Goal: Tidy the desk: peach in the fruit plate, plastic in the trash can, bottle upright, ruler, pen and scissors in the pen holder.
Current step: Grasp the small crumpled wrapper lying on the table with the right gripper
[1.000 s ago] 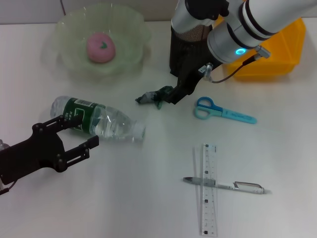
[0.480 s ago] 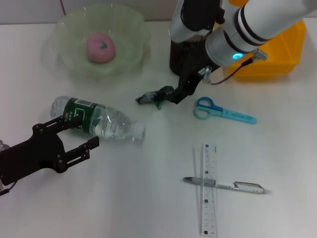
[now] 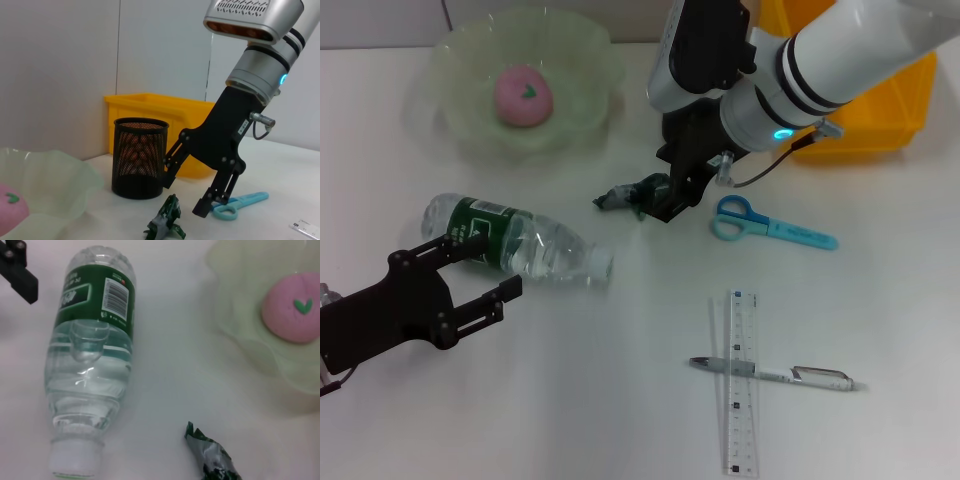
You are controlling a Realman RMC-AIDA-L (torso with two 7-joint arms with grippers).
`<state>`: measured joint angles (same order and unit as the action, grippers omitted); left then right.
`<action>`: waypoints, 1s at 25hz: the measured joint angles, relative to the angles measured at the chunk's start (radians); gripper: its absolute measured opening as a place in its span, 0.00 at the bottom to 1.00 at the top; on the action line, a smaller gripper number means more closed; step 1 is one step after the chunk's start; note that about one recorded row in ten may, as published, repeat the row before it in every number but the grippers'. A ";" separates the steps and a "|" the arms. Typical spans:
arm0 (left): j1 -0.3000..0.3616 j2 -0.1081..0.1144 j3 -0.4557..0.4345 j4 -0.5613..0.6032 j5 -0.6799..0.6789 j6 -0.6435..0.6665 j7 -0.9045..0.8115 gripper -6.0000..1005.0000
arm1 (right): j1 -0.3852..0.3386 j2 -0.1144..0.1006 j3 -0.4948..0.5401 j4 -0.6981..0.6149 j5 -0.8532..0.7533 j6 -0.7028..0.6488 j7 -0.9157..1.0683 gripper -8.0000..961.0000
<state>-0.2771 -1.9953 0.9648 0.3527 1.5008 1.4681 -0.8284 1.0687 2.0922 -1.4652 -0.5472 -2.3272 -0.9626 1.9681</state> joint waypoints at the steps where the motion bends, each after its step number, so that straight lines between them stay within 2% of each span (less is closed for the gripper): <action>1: 0.000 0.000 0.000 0.000 0.000 0.000 0.000 0.68 | 0.000 0.000 -0.002 0.002 0.004 0.005 -0.001 0.76; 13: 0.004 -0.003 0.000 0.000 -0.001 0.001 0.000 0.68 | -0.004 0.000 -0.073 0.030 0.081 0.065 -0.025 0.75; 21: 0.007 -0.006 0.000 0.000 -0.002 0.005 0.000 0.68 | -0.006 0.000 -0.078 0.043 0.088 0.082 -0.029 0.75; 25: 0.007 -0.007 0.000 0.000 -0.002 0.005 0.000 0.68 | -0.009 0.000 -0.079 0.048 0.088 0.088 -0.029 0.67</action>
<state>-0.2697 -2.0019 0.9648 0.3528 1.4985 1.4728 -0.8283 1.0598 2.0923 -1.5439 -0.4988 -2.2395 -0.8750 1.9388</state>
